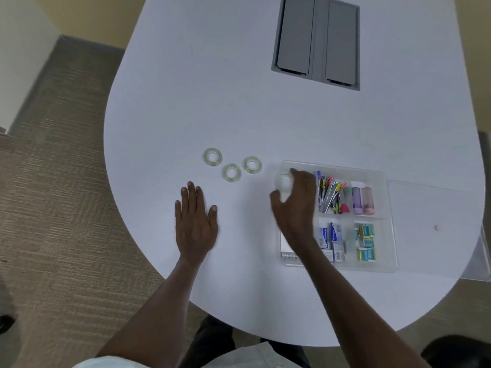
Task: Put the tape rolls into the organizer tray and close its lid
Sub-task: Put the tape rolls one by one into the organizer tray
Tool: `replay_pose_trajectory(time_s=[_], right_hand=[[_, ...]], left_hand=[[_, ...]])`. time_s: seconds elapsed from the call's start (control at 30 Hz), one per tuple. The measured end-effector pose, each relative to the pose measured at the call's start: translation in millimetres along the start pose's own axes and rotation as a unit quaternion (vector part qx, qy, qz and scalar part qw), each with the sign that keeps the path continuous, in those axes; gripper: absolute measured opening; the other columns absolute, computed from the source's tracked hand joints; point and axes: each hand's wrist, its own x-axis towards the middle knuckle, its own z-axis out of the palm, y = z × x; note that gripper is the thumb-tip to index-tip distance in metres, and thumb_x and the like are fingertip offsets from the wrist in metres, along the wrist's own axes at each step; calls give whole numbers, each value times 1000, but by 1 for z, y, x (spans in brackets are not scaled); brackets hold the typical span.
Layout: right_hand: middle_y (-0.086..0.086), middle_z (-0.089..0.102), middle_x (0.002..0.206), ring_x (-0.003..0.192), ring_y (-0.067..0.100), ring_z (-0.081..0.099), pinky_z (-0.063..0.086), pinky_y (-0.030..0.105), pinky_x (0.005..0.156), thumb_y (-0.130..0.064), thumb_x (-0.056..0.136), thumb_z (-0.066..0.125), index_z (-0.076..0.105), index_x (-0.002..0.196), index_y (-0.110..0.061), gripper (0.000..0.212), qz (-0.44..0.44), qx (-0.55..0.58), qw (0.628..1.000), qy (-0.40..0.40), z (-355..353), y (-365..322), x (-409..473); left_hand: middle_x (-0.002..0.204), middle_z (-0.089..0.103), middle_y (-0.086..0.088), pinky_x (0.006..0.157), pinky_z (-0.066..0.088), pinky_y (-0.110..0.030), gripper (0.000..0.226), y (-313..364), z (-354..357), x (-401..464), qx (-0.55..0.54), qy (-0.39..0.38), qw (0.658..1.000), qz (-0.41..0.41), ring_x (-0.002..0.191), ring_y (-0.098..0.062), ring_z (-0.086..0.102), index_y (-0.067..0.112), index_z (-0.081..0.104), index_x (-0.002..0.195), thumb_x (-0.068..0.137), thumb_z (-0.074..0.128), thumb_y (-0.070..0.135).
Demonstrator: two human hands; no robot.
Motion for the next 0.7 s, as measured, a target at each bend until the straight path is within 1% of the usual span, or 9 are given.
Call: replay_pose_trajectory(time_s=[0.03,0.07,0.13,0.2,0.27,0.33,0.43,0.53,0.7], right_hand=[[20,52,117,112,30,46,32,24,97,-5,73,69,53,123,2,53,21,-14,1000,3,-6,8,8],[21,53,116,112,31,47,33,25,95,-5,73,70,53,123,2,52,41,-35,998,-11,-10,15,15],[21,55,113,109,34,50,40,35,91,-7,74,70,55,119,2,48,60,-84,993,-62,-13,32,27],[22,58,103,100,39,54,43,40,85,-7,73,70,57,110,4,41,37,-128,984,-119,-11,45,36],[22,60,96,92,39,56,45,42,79,-8,72,71,57,103,5,36,15,-157,973,-169,-6,52,42],[21,60,94,89,37,56,46,42,76,-7,73,71,56,101,3,34,10,-167,968,-189,-1,54,45],[21,60,91,86,37,56,45,41,72,-3,73,71,54,98,3,31,-6,-178,967,-180,6,57,49],[23,55,95,85,36,53,44,41,72,0,74,70,53,100,4,31,-3,-158,974,-161,9,59,49],[20,56,91,83,36,53,42,40,72,6,75,60,56,93,1,19,-46,-104,992,-61,7,50,37]], left_hand=[[168,15,-11,125,21,-46,62,0,0,0,-2,0,1000,-1,157,-25,12,8,20,157,106,29,40],[168,15,-11,125,21,-47,62,0,0,0,-2,0,1000,-2,157,-25,12,8,20,157,106,29,40],[168,15,-10,125,21,-47,61,0,0,0,-2,1,1000,-2,157,-25,11,8,20,157,106,30,40],[168,15,-10,126,20,-47,61,0,1,0,-3,2,1000,-1,157,-25,11,8,20,157,106,30,39],[168,14,-11,126,20,-47,61,0,1,0,-3,3,1000,1,157,-25,10,8,20,157,106,30,38],[168,14,-11,126,19,-47,61,0,1,0,-3,2,1000,1,157,-25,10,8,20,157,105,31,38],[168,14,-11,126,19,-47,61,-1,1,0,-3,4,1000,0,157,-25,10,8,20,157,105,32,37],[168,14,-10,126,18,-47,61,0,2,1,-3,2,1000,0,157,-25,9,9,19,157,105,32,38],[168,12,-11,126,18,-47,61,0,2,1,6,-3,1000,-1,157,-25,8,8,19,157,105,31,37]])
